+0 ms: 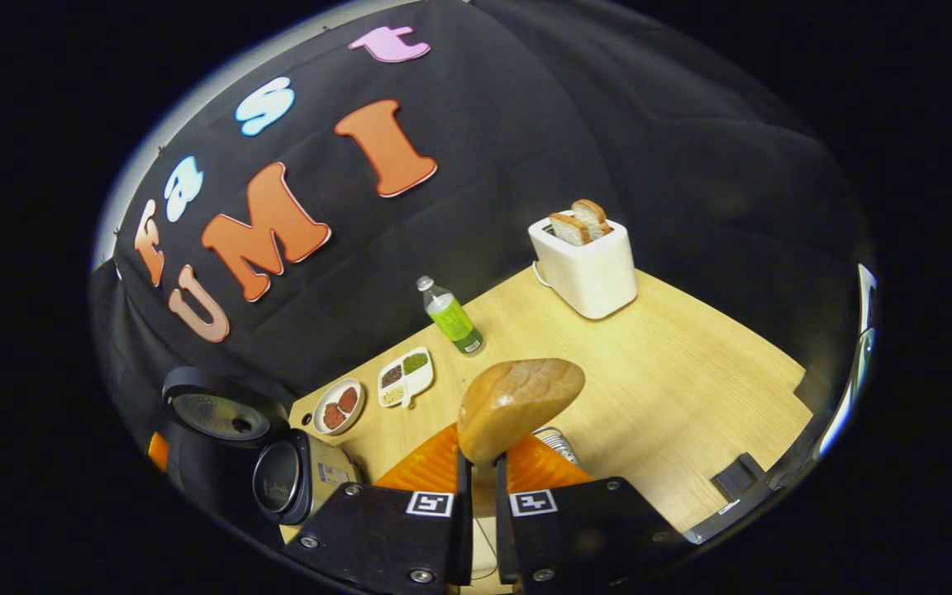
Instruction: Close the left gripper, press the button to open the rice cooker; take a wooden spoon from the chopstick holder with the right hand, scoop a spoonful of rice and pour it into the rice cooker, then put the wooden spoon back into the chopstick holder.
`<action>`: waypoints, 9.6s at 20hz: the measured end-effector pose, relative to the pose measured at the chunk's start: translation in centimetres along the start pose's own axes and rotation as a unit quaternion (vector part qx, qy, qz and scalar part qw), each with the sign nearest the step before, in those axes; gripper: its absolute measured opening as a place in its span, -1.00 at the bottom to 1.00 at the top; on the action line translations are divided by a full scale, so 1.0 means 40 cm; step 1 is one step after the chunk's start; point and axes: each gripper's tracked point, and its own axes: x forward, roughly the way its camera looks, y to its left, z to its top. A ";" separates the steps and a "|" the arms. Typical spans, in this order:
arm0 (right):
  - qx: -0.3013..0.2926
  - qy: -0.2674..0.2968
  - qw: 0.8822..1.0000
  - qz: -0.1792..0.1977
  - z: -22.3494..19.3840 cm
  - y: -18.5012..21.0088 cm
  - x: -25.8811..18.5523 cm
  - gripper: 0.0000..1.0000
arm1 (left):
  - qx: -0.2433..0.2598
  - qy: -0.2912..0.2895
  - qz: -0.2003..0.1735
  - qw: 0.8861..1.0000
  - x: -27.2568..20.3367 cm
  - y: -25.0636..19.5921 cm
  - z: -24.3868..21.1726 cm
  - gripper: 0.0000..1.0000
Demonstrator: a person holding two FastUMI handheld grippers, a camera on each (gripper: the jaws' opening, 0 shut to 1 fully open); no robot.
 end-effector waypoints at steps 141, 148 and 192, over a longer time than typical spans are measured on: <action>-0.066 0.098 0.957 0.264 -0.216 0.853 0.164 -0.79 | -0.060 0.050 0.168 0.983 -0.114 0.441 -0.213 0.97; -0.124 0.051 0.958 0.255 -0.204 0.871 0.161 -0.80 | -0.063 0.056 0.175 0.981 -0.120 0.456 -0.229 0.97; -0.165 -0.011 0.938 0.306 -0.083 0.751 0.048 -0.80 | -0.019 0.047 0.176 0.983 -0.200 0.368 -0.196 0.97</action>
